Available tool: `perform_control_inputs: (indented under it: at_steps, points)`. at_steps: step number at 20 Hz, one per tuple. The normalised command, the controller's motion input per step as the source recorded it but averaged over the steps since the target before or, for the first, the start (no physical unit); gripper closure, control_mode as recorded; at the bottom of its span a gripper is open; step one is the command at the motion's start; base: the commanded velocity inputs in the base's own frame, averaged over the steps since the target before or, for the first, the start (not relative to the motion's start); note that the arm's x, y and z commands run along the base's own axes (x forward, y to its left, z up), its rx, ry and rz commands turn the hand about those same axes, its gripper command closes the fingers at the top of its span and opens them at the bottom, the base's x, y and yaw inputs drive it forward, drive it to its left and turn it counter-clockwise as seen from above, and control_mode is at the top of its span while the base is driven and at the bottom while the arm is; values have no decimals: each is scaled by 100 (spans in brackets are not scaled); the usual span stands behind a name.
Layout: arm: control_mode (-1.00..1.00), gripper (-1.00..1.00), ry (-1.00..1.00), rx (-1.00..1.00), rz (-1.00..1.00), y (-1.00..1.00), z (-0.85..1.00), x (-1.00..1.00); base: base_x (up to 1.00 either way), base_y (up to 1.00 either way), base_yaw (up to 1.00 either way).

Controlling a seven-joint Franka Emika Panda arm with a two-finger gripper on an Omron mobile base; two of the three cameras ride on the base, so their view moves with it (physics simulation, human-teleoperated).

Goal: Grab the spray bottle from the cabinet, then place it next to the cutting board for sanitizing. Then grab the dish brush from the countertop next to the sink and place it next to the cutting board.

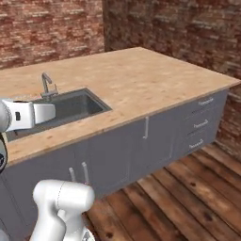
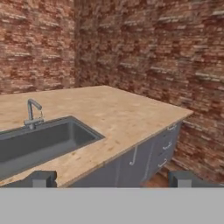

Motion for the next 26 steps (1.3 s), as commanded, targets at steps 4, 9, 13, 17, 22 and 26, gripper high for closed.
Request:
perform_control_inputs:
  at_steps: [4, 9, 13, 17, 22, 26]
  points:
    - [100, -100, 0, 0, 0, 0, 0, 0, 28, 4, 63]
    - [100, -100, 0, 0, 0, 0, 0, 0, 51, 41, 54]
    - [100, -100, 0, 0, 0, 0, 0, 0, 66, 32, 58]
    - [100, -100, 0, 0, 0, 0, 0, 0, 26, 16, 49]
    - [100, -100, 0, 0, 0, 0, 0, 0, 11, 10, 40]
    - [100, -100, 0, 0, 0, 0, 0, 0, 42, 28, 27]
